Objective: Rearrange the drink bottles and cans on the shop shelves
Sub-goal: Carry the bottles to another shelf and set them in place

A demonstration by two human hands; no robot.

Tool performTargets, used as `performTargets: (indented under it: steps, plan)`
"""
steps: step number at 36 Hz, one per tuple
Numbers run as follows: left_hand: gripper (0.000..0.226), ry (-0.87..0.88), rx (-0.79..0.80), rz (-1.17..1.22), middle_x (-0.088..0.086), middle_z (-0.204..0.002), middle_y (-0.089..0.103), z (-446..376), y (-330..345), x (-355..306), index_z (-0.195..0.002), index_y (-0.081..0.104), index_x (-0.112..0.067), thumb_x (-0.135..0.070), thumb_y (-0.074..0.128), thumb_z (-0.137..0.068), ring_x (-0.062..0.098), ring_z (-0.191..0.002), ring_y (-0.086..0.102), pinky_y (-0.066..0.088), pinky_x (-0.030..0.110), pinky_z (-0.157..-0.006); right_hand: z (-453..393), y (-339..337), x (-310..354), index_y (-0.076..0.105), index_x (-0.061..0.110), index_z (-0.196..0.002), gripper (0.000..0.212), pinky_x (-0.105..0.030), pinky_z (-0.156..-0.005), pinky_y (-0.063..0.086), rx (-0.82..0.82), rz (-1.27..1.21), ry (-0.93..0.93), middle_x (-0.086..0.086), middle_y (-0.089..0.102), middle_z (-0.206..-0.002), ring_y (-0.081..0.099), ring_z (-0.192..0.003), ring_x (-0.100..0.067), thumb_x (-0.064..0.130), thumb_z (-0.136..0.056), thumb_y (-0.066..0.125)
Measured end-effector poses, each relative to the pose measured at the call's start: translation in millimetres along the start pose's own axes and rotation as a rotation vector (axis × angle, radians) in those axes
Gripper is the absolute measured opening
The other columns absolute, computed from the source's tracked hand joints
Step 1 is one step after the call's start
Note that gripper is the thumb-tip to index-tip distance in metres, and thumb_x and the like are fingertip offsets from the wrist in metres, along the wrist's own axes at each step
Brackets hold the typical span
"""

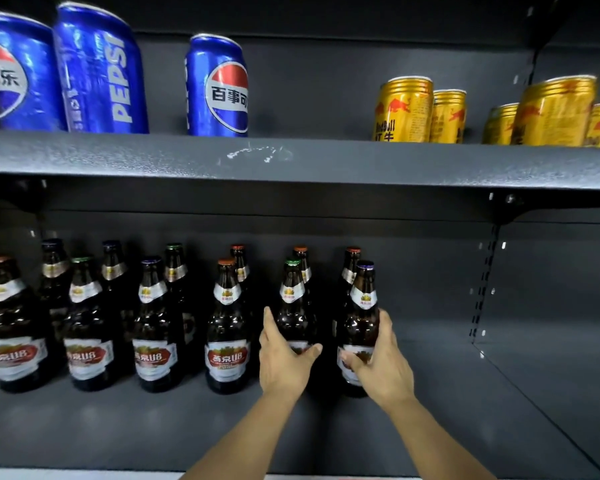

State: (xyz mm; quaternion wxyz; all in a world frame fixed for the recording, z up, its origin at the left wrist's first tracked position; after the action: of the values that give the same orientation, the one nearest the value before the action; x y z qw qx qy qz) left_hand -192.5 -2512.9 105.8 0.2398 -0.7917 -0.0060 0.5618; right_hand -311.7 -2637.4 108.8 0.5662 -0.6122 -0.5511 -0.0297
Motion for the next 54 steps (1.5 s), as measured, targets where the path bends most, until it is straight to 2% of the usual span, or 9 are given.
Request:
performTargets:
  steps: [6, 16, 29, 32, 35, 39, 42, 48, 54]
  plan:
    - [0.091, -0.013, -0.054, -0.106, -0.003, -0.131, 0.053, -1, -7, 1, -0.144, 0.027, -0.025, -0.04, 0.08, -0.071, 0.019, -0.11, 0.059, 0.046, 0.03, -0.078, -4, -2, 1, 0.006, 0.034, -0.145, 0.09, -0.032, -0.074, 0.047, -0.011, 0.016, 0.023, 0.008, 0.04, -0.142, 0.059, -0.107, -0.02, 0.041, -0.081, 0.07]
    - [0.081, 0.061, 0.028, -0.037, -0.019, -0.105, 0.06, 39, 17, -14, -0.126, 0.037, -0.044, -0.046, 0.081, -0.058, 0.01, -0.098, 0.06, 0.046, 0.025, -0.08, -17, -40, -32, 0.015, 0.026, -0.144, 0.085, -0.038, -0.077, 0.046, -0.134, 0.049, 0.147, -0.005, 0.046, -0.137, 0.058, -0.108, -0.032, 0.031, -0.081, 0.072]
    - [0.08, 0.102, 0.127, 0.039, -0.02, -0.118, 0.055, 47, 80, -45, -0.127, 0.034, -0.04, -0.042, 0.08, -0.063, 0.009, -0.107, 0.058, 0.048, 0.028, -0.089, -40, -67, -78, 0.012, 0.017, -0.15, 0.092, -0.044, -0.083, 0.043, -0.165, 0.016, 0.208, -0.018, 0.035, -0.144, 0.049, -0.119, -0.04, 0.027, -0.082, 0.074]
    - [0.082, 0.14, 0.202, 0.092, -0.016, -0.129, 0.05, 46, 92, -42, -0.13, 0.028, -0.044, -0.036, 0.08, -0.067, 0.008, -0.115, 0.054, 0.047, 0.029, -0.095, -28, -70, -68, 0.025, 0.012, -0.148, 0.083, -0.053, -0.106, 0.028, -0.413, 0.175, 0.115, -0.017, 0.033, -0.149, 0.03, -0.136, -0.037, 0.059, -0.086, 0.055]
    - [0.1, 0.258, 0.133, 0.035, -0.008, -0.149, 0.029, 47, 76, -41, -0.147, 0.018, -0.032, -0.043, 0.078, -0.068, 0.012, -0.136, 0.034, 0.032, 0.028, -0.11, -10, -71, -41, 0.047, 0.007, -0.133, 0.069, -0.052, -0.099, 0.031, -0.671, 0.073, -0.041, -0.018, 0.051, -0.132, 0.041, -0.125, -0.037, 0.056, -0.085, 0.036]
    - [0.084, 0.46, -0.517, 0.082, 0.009, -0.135, 0.048, 32, -9, -38, -0.137, 0.041, -0.008, -0.049, 0.066, -0.068, 0.024, -0.124, 0.044, 0.031, 0.034, -0.106, 0, -46, -14, 0.043, 0.01, -0.136, 0.074, -0.04, -0.096, 0.037, -0.439, -0.056, -0.218, -0.009, 0.052, -0.129, 0.047, -0.119, -0.027, 0.062, -0.084, 0.039]
    - [0.089, 0.272, -0.773, -0.02, 0.019, -0.134, 0.048, 3, -70, -7, -0.136, 0.041, -0.002, -0.045, 0.074, -0.066, 0.035, -0.124, 0.043, 0.031, 0.044, -0.104, 7, -27, -8, 0.024, 0.014, -0.149, 0.095, -0.038, -0.104, 0.037, -0.289, -0.057, -0.223, -0.006, 0.039, -0.145, 0.037, -0.131, -0.024, 0.073, -0.077, 0.044]
    - [0.107, -0.076, -0.267, -0.058, 0.014, -0.141, 0.043, -32, -77, 57, -0.146, 0.024, -0.014, -0.03, 0.088, -0.062, 0.034, -0.127, 0.044, 0.041, 0.048, -0.102, 14, -15, -13, -0.015, 0.031, -0.15, 0.113, -0.039, -0.081, 0.051, -0.19, 0.009, -0.085, -0.001, 0.019, -0.157, 0.037, -0.135, -0.024, 0.053, -0.078, 0.069]
    - [0.082, -0.112, -0.297, -0.051, 0.009, -0.119, 0.058, -19, -63, 50, -0.128, 0.043, -0.016, -0.038, 0.086, -0.062, 0.034, -0.104, 0.059, 0.05, 0.047, -0.083, 12, -19, -14, 0.008, 0.021, -0.15, 0.101, -0.033, -0.08, 0.048, -0.172, 0.022, 0.035, 0.001, 0.027, -0.153, 0.048, -0.126, -0.024, 0.049, -0.077, 0.072]
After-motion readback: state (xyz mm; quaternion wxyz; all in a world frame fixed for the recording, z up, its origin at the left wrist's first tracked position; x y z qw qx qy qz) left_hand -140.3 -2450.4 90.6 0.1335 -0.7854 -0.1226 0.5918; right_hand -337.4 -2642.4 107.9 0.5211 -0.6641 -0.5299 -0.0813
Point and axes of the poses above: each hand's wrist, its own z-axis away from the middle knuckle, its own y-axis out of the palm, x = y × z, the point moved 3 cm from there along -z, towards the middle knuckle
